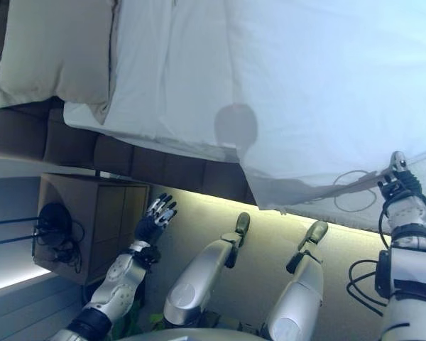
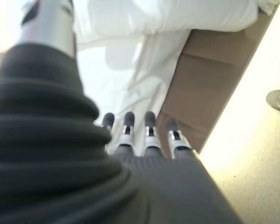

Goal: Make the bed neatly

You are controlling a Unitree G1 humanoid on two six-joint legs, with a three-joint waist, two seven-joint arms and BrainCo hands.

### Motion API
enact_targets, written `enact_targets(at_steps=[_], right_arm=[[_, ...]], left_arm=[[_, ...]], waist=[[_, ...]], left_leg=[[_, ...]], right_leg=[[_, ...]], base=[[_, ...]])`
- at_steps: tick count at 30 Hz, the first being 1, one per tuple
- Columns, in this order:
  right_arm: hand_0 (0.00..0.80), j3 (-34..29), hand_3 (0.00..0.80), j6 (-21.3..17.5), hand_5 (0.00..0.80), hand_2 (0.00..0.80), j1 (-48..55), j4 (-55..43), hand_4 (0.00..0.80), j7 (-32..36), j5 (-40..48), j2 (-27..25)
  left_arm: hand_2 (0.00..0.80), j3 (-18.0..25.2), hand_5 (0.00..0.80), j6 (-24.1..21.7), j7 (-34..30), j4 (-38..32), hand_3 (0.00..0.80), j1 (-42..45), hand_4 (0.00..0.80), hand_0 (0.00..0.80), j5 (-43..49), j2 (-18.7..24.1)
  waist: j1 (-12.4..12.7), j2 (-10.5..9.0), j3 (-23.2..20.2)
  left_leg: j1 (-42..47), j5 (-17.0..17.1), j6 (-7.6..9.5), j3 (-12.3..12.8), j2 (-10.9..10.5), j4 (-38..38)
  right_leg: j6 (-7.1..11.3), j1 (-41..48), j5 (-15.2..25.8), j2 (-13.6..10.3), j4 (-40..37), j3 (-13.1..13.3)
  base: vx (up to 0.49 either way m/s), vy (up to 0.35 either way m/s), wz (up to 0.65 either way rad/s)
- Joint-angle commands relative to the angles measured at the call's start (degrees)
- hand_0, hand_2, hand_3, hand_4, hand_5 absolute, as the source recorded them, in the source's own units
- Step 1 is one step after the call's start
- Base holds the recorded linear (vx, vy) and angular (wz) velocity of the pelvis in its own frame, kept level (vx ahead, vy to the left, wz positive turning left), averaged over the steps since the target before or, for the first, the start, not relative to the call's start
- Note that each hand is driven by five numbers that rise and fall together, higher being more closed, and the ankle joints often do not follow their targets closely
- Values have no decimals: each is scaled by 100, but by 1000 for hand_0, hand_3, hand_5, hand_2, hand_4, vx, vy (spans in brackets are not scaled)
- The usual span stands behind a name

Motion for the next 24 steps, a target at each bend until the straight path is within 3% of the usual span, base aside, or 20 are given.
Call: enact_targets(at_steps=[1, 11, 17, 18, 19, 20, 24], right_arm=[[0, 348, 0, -22, 0, 0, -424, -88, 0, 135, 121, -389], [0, 482, 0, -6, 0, 0, -697, -48, 0, -6, -12, -385], [0, 529, 0, -76, 0, 0, -769, -61, 0, 314, -69, -468], [464, 540, 464, -84, 464, 464, -774, -79, 464, 387, -95, -475], [750, 569, 750, -80, 750, 750, -790, -126, 750, 447, -94, -469], [800, 592, 800, -71, 800, 800, -812, -174, 800, 477, -93, -460], [800, 683, 800, -26, 800, 800, -914, -310, 800, 499, -167, -429]], left_arm=[[0, -258, 0, -322, 8, -507, 0, 168, 0, 0, -203, 212], [0, -351, 0, -338, 19, -534, 0, 225, 0, 0, -312, 198], [0, -407, 0, -393, 38, -604, 0, 273, 0, 0, -332, 254], [0, -407, 0, -396, 27, -601, 0, 295, 0, 0, -337, 263], [0, -402, 0, -401, 17, -584, 0, 318, 0, 0, -333, 265], [0, -396, 0, -405, 8, -569, 0, 338, 0, 0, -335, 270], [0, -335, 0, -406, -61, -521, 0, 427, 0, 0, -361, 309]], waist=[[233, 176, 13], [345, 212, 70], [416, 175, 124], [421, 172, 122], [432, 159, 113], [440, 148, 103], [483, 110, 50]], left_leg=[[-357, 766, -301, -285, 421, -368], [-435, 818, -331, -349, 409, -357], [-488, 845, -331, -390, 399, -336], [-479, 839, -328, -388, 394, -325], [-467, 832, -332, -382, 386, -305], [-457, 825, -339, -376, 380, -287], [-452, 777, -355, -360, 375, -174]], right_leg=[[853, -98, 260, -531, 91, 358], [873, -77, 250, -571, 122, 337], [867, 3, 216, -568, 151, 262], [865, 21, 205, -573, 168, 251], [863, 52, 203, -584, 177, 230], [863, 81, 203, -596, 175, 212], [857, 116, 216, -659, 227, 158]], base=[[87, 77, 2], [87, 40, 3], [59, 7, 8], [70, 29, 13], [76, 27, 10], [80, 25, 6], [67, 16, 1]])
